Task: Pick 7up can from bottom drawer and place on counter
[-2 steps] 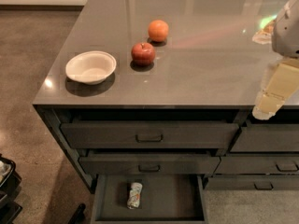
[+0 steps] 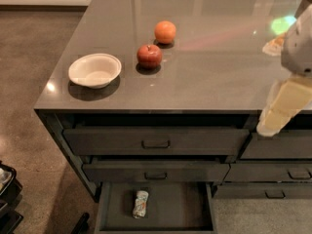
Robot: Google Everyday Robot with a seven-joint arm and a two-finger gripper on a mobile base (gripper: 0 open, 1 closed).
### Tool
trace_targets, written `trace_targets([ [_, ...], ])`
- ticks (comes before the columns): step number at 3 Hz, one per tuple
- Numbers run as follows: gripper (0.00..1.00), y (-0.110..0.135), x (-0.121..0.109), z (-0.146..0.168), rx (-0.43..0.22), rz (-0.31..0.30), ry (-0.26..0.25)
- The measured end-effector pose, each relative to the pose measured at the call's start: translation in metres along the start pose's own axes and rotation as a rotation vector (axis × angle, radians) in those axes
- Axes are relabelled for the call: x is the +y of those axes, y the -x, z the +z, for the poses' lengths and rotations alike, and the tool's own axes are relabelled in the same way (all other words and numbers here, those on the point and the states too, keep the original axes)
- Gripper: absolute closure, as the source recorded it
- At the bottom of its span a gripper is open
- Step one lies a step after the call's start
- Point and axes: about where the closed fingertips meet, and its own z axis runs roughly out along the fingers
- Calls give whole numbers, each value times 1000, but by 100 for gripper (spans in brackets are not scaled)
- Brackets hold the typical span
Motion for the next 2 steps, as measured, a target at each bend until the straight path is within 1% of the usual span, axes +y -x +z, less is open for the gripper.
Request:
trace_targets([
  [1,0,22,53,8,-117,117,-30],
  [2,0,59,108,42,-236,215,-3],
])
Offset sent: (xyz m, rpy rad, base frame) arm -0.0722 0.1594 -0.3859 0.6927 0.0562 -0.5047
